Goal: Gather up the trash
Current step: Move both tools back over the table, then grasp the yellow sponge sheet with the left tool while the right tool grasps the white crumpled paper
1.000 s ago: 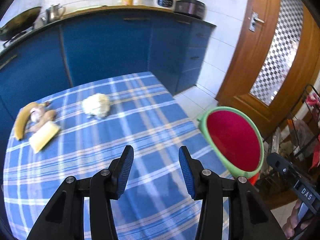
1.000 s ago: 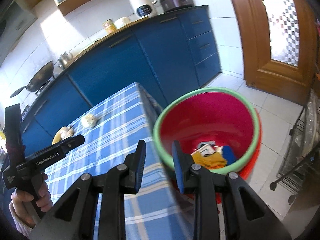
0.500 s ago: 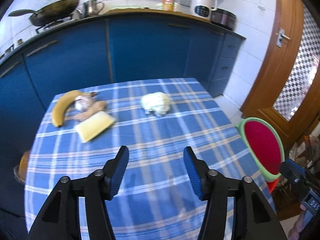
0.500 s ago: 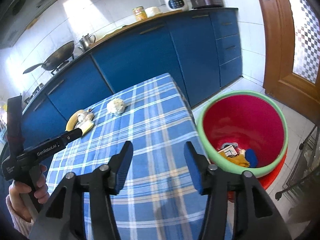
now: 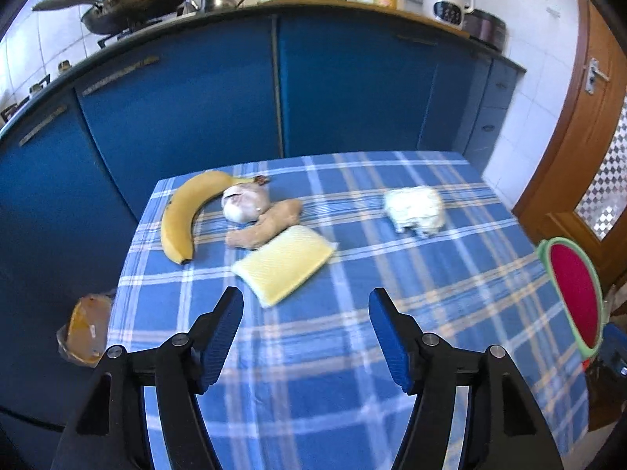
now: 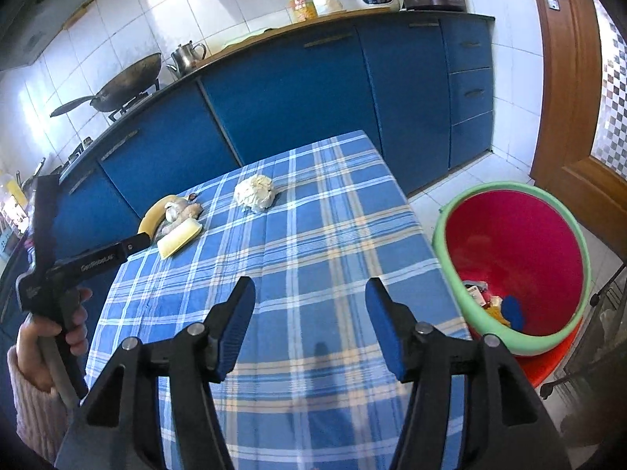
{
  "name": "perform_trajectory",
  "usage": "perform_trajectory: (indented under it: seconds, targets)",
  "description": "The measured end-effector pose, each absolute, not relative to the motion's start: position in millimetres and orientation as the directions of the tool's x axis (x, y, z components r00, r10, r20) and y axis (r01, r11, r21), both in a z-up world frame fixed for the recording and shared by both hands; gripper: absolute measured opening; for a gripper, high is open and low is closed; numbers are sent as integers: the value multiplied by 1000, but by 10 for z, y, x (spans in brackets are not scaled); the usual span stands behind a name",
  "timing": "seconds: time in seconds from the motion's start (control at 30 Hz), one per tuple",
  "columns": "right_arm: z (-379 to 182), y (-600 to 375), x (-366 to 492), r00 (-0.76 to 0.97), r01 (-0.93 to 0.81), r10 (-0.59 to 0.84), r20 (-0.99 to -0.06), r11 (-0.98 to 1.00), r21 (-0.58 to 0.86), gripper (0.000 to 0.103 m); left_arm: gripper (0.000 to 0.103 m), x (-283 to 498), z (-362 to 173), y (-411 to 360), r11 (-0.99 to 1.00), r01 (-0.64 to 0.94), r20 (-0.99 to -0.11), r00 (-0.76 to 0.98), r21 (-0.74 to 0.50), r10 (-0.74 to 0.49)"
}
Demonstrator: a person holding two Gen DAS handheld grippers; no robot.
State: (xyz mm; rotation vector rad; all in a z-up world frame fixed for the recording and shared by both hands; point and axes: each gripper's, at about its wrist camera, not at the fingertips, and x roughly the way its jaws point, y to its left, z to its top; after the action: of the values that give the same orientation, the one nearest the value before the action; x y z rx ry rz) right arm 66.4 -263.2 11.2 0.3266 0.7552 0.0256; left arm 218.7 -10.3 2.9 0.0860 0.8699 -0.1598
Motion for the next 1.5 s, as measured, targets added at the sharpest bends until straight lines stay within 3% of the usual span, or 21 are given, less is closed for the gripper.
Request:
perform_trajectory:
  seconds: [0.5,1.03,1.33,1.5]
  targets:
    - [101,-2295,1283,700,56,149,-699,963,262,60,68,2849,-465,-8,976,219,-830,545,1,-121]
    - [-179,-2006,2390,653,70,120,-747,973,218,71,68,2971,-626,-2,983,181,-796,592,-23,-127]
    - [-278,-1870,2897,633,69,137,-762,970,232,71,51,2899,-608,-49,981,195,-772,624,5,-121]
    - [-396,-1821,3133,613,82,113,-782,975,205,71,50,2900,-619,-55,978,210,-771,624,9,-127]
